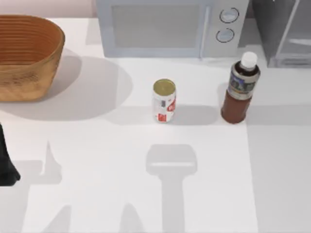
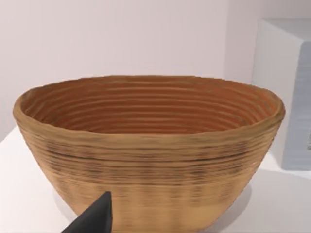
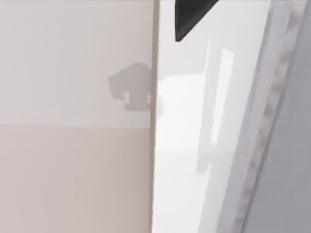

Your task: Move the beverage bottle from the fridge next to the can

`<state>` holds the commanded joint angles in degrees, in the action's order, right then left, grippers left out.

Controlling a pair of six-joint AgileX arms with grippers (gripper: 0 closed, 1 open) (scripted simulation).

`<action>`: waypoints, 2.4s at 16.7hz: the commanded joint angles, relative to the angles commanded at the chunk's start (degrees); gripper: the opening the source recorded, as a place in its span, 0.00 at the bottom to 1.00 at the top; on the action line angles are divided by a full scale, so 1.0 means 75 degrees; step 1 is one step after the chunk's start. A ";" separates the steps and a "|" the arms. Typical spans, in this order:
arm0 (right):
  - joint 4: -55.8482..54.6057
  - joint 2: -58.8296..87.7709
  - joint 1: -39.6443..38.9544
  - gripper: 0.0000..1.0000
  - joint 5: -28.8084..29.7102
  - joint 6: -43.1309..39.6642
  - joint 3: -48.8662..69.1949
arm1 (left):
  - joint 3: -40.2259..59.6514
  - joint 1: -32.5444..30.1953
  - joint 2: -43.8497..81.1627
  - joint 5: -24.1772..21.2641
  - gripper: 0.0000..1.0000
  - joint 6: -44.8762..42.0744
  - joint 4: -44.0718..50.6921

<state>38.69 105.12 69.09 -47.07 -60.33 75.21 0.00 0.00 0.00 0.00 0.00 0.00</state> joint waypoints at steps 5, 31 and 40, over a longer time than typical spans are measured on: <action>-0.2232 0.0004 -0.1622 1.00 0.0347 0.2527 -0.0060 | 0.0000 0.0000 0.0000 0.0000 1.00 0.0000 0.0000; -0.5537 -0.1604 -0.8896 1.00 0.5854 0.7843 -0.2410 | 0.0000 0.0000 0.0000 0.0000 1.00 0.0000 0.0000; -0.5465 -0.1108 -0.8895 1.00 0.6025 0.7934 -0.1951 | 0.0000 0.0000 0.0000 0.0000 1.00 0.0000 0.0000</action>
<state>-2.29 96.81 2.38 -1.88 -0.82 60.58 0.00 0.00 0.00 0.00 0.00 0.00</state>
